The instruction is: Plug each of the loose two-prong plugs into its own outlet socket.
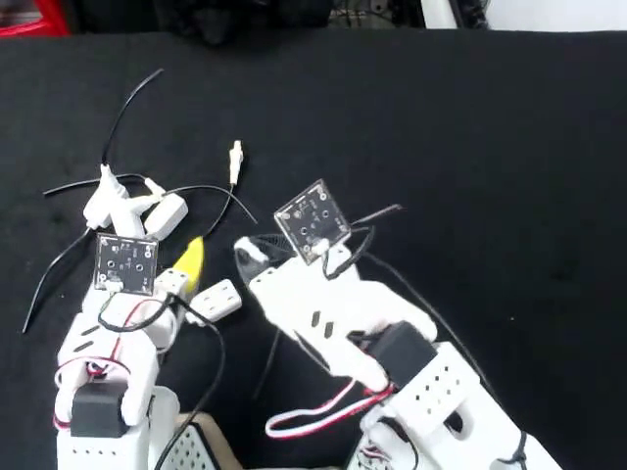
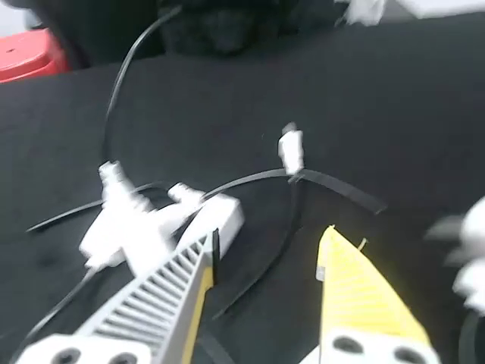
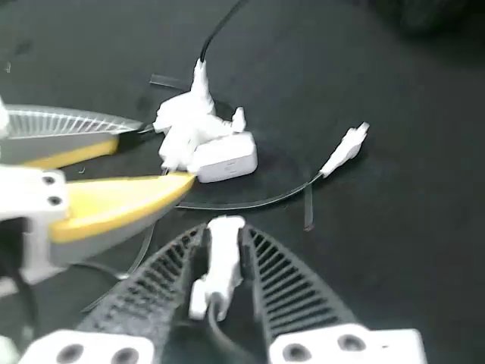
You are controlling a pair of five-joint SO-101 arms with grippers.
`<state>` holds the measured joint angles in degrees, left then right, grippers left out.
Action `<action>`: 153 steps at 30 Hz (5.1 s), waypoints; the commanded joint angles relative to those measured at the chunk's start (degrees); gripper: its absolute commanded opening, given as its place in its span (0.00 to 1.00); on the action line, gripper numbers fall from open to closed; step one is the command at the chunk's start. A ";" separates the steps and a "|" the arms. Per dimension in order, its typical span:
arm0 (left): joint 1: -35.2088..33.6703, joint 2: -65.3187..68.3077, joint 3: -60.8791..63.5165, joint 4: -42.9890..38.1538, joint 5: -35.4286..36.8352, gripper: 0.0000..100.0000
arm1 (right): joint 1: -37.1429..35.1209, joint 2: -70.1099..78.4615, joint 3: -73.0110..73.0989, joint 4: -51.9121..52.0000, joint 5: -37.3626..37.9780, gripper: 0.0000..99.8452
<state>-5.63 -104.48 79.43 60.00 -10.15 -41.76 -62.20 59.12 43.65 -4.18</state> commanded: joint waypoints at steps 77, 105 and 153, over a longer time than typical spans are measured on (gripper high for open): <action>-16.31 0.00 14.81 9.05 -18.90 0.22 | -4.40 19.12 17.89 -56.09 -2.11 0.01; 16.66 -0.18 10.86 -15.47 3.16 0.22 | -0.79 -11.12 23.69 -36.92 -4.13 0.01; -19.91 0.00 9.10 2.81 -15.12 0.22 | -0.97 7.25 6.99 -18.02 -7.21 0.01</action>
<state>-15.82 -104.57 87.52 62.46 -23.87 -40.26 -65.36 74.59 25.54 -11.03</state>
